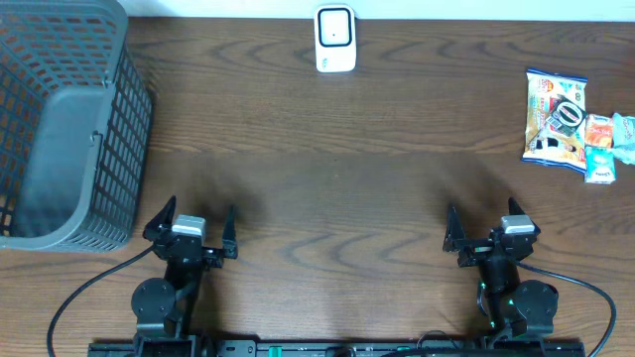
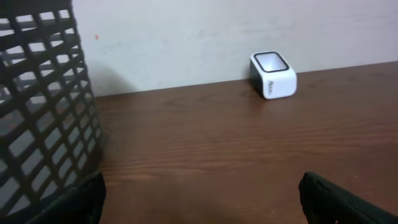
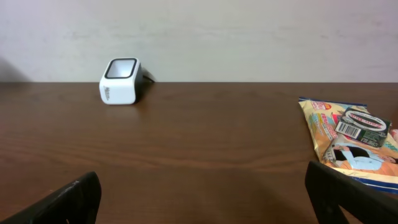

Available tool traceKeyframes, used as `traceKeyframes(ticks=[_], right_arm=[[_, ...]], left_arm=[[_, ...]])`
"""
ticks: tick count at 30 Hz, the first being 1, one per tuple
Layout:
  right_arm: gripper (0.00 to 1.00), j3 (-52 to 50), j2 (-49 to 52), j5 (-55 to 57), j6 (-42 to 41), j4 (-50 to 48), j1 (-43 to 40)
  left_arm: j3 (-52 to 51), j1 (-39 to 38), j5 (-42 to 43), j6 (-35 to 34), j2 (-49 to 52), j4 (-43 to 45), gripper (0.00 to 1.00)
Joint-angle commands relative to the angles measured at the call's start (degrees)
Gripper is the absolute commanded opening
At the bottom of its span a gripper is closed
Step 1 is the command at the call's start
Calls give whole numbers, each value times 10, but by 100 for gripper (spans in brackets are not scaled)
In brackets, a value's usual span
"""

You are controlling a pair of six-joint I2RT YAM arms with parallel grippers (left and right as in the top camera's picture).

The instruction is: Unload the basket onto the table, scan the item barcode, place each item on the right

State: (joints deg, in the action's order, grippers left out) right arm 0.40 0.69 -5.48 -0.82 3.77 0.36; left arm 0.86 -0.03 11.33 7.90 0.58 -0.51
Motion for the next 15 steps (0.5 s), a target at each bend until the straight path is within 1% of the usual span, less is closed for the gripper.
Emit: traceKeyframes(ticks=[1, 3, 11, 15], right_arm=[[99, 0, -3, 6, -2, 3, 4], [99, 0, -3, 6, -2, 3, 4], [99, 0, -3, 6, -2, 3, 4], [99, 0, -3, 6, -2, 3, 4]], left_arm=[[-7, 3, -32, -21, -5, -31, 98], [-7, 3, -35, -35, -5, -31, 98], [-7, 3, -32, -35, -5, -31, 98], [-6, 3, -30, -56, -5, -29, 98]])
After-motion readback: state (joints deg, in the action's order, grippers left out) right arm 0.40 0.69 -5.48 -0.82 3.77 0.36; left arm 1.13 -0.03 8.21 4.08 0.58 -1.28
